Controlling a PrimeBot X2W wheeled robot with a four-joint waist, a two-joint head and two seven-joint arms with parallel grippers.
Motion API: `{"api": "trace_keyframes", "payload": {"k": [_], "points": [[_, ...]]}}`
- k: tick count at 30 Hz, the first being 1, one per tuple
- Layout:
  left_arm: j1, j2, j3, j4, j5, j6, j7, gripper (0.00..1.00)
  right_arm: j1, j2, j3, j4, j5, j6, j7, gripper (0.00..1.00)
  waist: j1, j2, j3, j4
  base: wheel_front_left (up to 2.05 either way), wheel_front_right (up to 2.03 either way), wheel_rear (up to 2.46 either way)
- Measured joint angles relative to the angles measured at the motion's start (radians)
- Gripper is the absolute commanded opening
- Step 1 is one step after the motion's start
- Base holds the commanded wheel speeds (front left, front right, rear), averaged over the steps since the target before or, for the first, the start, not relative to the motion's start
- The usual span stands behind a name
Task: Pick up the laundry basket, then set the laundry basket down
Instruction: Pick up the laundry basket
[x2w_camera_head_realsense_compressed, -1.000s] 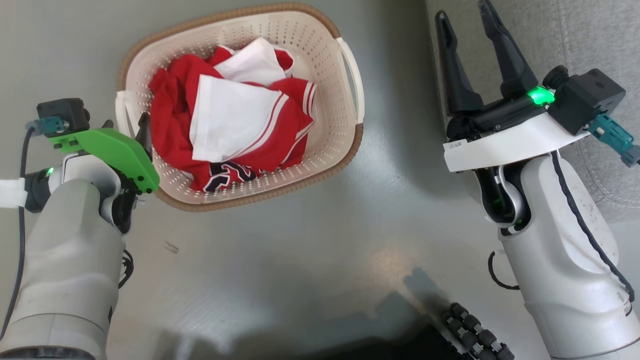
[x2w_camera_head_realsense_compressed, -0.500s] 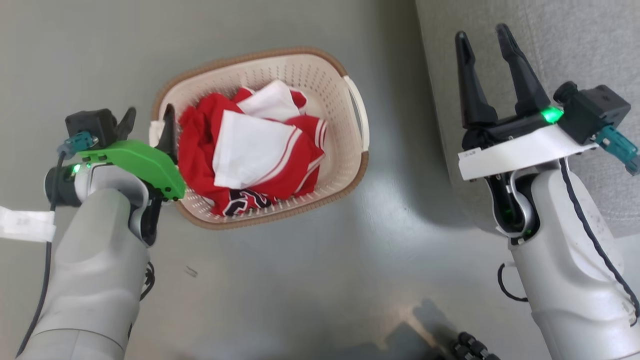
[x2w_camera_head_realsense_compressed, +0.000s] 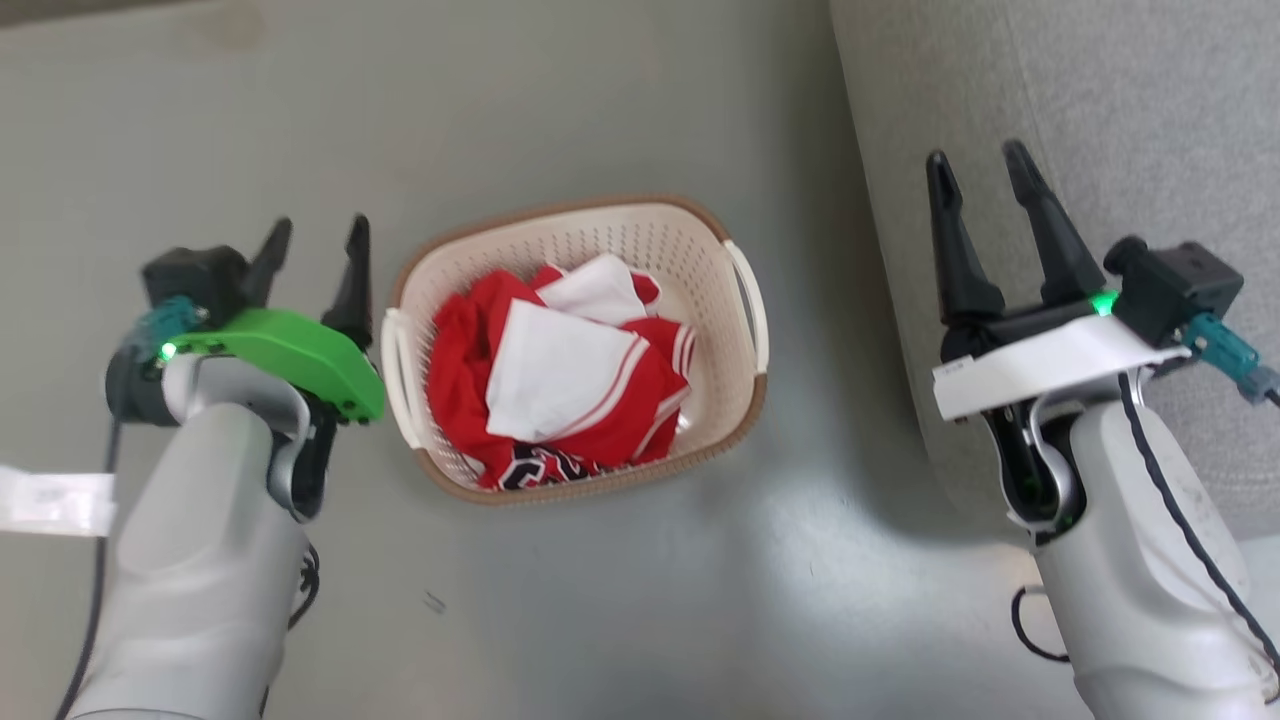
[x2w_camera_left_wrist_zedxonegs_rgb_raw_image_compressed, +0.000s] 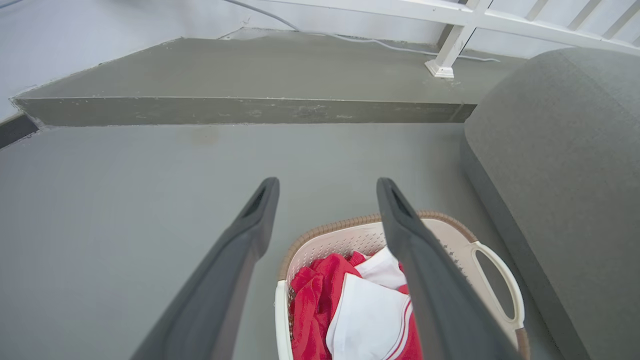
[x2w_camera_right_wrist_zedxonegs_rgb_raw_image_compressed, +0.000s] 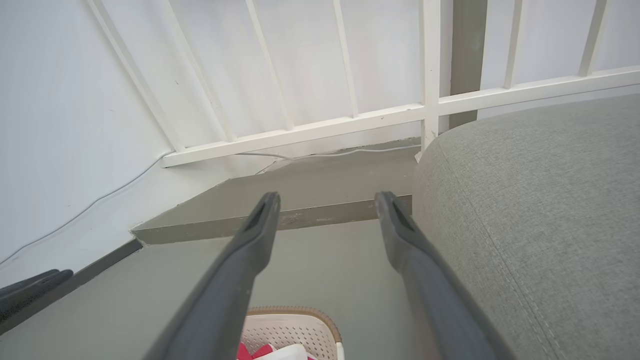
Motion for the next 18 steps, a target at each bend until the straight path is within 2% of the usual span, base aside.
{"api": "trace_keyframes", "payload": {"k": [7, 18], "points": [[0.044, 0.009, 0.095, -0.196, 0.018, 0.000, 0.000, 1.00, 0.054, -0.007, -0.016, 0.008, -0.002, 0.008, 0.000, 1.00, 0.0000, 0.0000, -0.086, 0.030, 0.00, 0.00, 0.00], [0.227, -0.008, 0.149, -0.345, 0.071, 0.012, 0.000, 1.00, 0.122, -0.007, -0.024, 0.010, -0.017, 0.009, 0.000, 1.00, 0.0000, 0.0000, -0.204, 0.071, 0.00, 0.00, 0.00]]}}
